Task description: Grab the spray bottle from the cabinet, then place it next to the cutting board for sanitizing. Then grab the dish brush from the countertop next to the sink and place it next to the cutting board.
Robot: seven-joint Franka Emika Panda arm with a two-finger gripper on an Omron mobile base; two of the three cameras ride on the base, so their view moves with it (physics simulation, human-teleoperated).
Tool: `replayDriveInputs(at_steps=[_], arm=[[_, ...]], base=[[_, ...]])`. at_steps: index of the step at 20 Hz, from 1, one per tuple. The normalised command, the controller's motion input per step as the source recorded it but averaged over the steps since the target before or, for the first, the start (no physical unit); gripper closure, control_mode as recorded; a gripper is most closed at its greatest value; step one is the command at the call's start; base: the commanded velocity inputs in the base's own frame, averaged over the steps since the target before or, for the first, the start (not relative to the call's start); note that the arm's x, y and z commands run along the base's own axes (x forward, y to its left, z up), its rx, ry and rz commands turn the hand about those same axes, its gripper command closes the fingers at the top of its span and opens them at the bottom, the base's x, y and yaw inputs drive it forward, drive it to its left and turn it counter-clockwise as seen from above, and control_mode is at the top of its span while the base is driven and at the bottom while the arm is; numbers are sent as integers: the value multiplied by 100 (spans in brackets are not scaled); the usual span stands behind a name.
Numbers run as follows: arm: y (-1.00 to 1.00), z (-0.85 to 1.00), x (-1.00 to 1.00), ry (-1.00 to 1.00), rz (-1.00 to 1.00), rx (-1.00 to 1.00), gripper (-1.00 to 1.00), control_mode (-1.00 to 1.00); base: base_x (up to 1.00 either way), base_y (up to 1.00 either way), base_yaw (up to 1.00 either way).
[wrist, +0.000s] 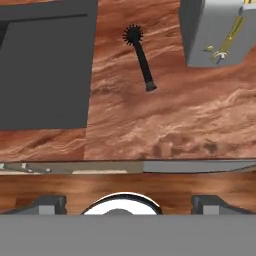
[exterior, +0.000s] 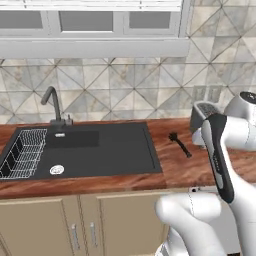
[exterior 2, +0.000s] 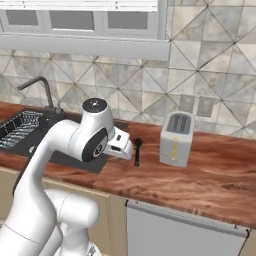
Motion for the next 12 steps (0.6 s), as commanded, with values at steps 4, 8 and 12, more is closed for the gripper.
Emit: replayDriveInputs(at_steps=[4,8,12], arm=[[0,0,0,0,0,0,-100,100],[0,-4,39,0,0,0,-100,-100],[-2,-44,71,1,0,-2,-100,-100]], base=[[89,-28,35],[37,-8,3],[0,0,0]])
